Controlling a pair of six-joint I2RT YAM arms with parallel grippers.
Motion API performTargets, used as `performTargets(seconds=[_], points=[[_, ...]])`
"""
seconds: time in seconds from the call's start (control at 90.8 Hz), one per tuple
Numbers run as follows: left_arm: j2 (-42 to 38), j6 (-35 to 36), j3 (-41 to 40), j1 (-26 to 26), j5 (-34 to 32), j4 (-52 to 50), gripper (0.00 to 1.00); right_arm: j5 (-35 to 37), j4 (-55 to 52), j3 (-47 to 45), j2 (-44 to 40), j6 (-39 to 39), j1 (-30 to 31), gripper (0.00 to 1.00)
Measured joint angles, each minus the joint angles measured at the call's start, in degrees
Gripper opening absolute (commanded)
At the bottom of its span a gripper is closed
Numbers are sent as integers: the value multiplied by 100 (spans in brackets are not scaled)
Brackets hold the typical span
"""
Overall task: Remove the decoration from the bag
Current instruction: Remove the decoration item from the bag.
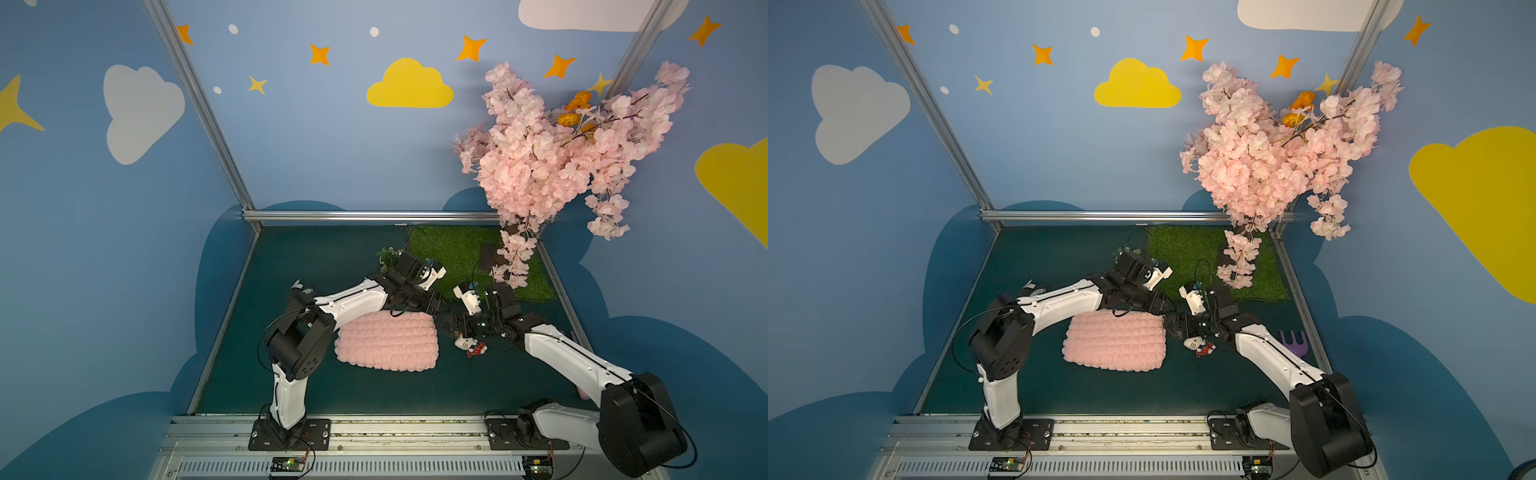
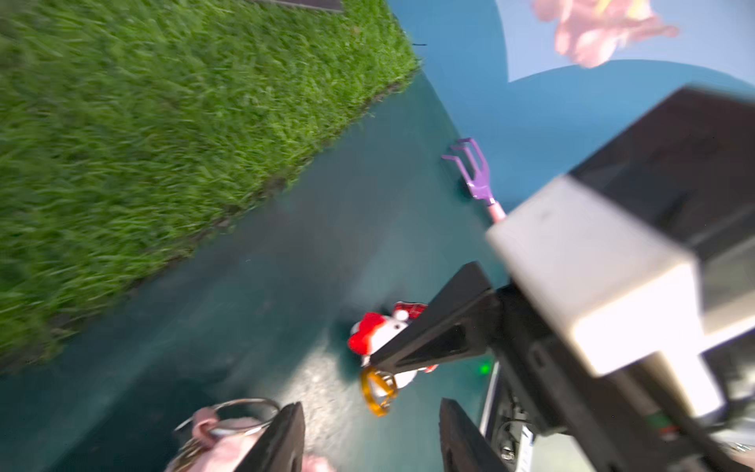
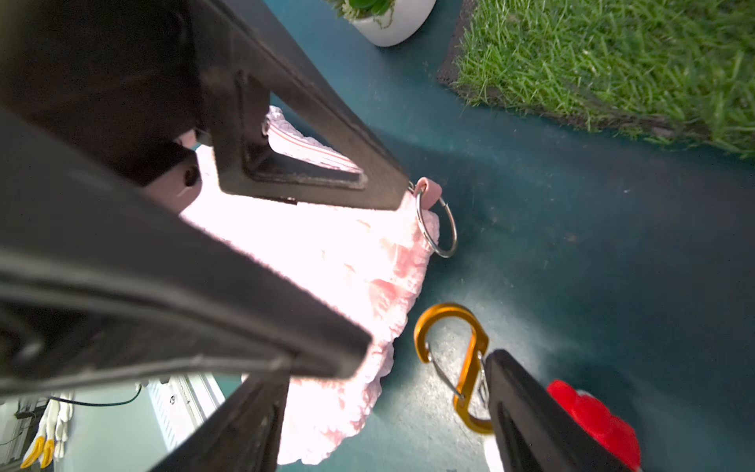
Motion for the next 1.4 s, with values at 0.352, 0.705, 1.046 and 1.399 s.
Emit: performTargets(seconds=[0.352, 0.705, 1.046, 1.399], points=[[535, 17, 354, -39, 385, -365, 45, -9, 284, -48, -175, 144, 39, 80], [811, 284, 658, -46, 378, -868, 33, -4, 330, -68, -245, 273, 76, 80], [918, 658, 879, -94, 444, -1051, 29, 81, 378, -111, -310, 448, 44, 81], [951, 946, 879, -131, 494, -1279, 28, 92, 1073, -402, -640, 1005, -192, 81]])
